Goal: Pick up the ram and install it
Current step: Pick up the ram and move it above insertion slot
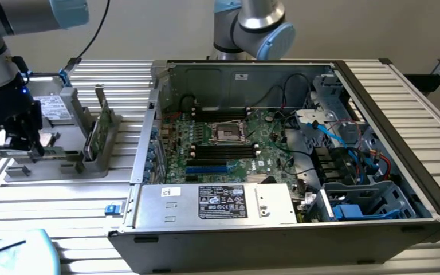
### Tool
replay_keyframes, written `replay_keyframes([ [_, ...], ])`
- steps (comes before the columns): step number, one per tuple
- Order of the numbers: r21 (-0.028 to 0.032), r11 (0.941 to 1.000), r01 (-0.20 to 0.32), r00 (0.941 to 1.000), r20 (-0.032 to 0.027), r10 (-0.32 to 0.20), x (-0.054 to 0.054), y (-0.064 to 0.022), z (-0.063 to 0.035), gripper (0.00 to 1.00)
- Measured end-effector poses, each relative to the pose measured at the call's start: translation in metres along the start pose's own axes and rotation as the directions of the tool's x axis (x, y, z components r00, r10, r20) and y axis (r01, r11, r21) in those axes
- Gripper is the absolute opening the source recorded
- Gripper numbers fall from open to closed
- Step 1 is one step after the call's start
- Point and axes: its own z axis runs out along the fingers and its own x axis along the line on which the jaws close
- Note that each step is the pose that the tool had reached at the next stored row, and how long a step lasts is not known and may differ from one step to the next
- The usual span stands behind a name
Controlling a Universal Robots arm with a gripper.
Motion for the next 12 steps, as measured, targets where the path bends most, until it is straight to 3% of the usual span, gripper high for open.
replay_keyframes([
  [12,-0.0167,0.9999,0.001,1.0000,0.0009,-0.001,0.002,-0.0180,-0.0461,0.14],
])
